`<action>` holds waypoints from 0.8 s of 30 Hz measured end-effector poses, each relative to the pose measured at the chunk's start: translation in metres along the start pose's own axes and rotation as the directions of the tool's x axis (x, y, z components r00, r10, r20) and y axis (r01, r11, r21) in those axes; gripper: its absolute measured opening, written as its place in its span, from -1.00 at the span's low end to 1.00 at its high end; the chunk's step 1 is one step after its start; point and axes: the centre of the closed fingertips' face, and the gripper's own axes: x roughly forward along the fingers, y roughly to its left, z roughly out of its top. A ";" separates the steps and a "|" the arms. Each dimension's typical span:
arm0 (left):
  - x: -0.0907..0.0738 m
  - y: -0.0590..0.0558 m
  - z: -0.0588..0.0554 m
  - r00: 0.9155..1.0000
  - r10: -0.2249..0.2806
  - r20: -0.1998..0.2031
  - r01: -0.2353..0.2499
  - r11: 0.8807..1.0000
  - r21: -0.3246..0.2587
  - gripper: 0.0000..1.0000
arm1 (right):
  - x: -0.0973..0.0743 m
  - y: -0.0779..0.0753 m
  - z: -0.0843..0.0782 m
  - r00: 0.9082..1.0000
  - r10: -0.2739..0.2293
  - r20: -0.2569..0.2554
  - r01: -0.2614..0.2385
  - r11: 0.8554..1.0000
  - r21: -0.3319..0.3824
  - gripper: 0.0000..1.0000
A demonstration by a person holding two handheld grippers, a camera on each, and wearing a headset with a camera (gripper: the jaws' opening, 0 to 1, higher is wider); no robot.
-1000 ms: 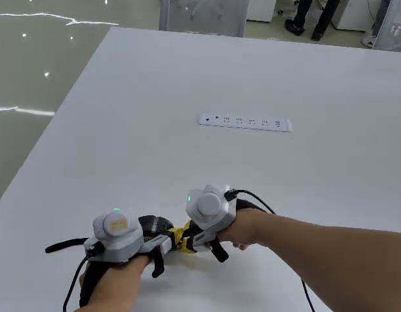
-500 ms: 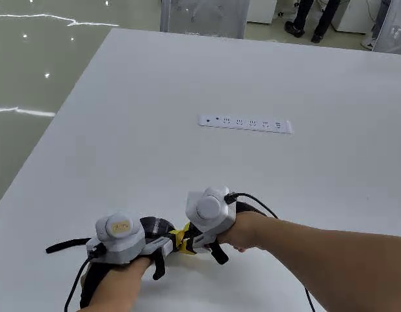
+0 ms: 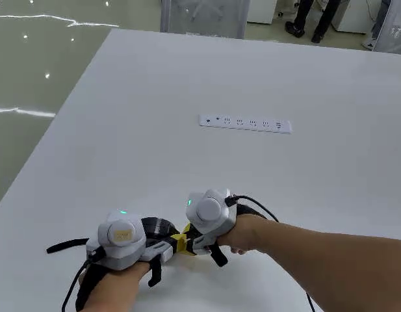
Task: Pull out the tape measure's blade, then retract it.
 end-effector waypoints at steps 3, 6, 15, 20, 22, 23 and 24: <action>0.000 0.003 0.003 1.000 -0.017 0.009 0.017 1.000 0.019 0.60 | -0.004 -0.002 0.001 1.000 -0.018 0.013 0.018 1.000 0.012 -0.65; -0.002 -0.001 0.009 0.997 -0.073 0.039 0.072 0.997 0.029 0.80 | -0.012 -0.005 -0.001 0.999 -0.037 0.031 0.036 0.999 0.024 -0.46; -0.016 -0.002 0.007 0.980 -0.197 -0.001 0.195 0.968 0.156 1.00 | -0.058 -0.008 -0.019 0.978 -0.166 0.125 0.146 0.977 0.155 -0.09; -0.030 -0.004 0.006 0.966 -0.256 -0.020 0.255 0.950 0.180 1.00 | -0.089 -0.001 -0.040 0.955 -0.246 0.166 0.205 0.951 0.231 -0.01; -0.037 -0.007 0.003 0.957 -0.288 -0.027 0.288 0.938 0.194 1.00 | -0.102 0.005 -0.052 0.947 -0.273 0.168 0.226 0.940 0.256 0.00; -0.041 -0.007 0.000 0.955 -0.295 -0.036 0.296 0.933 0.203 1.00 | -0.110 0.008 -0.059 0.941 -0.293 0.171 0.241 0.932 0.271 0.02; -0.042 -0.007 -0.001 0.954 -0.296 -0.040 0.298 0.932 0.206 1.00 | -0.112 0.009 -0.061 0.938 -0.301 0.175 0.246 0.928 0.279 0.03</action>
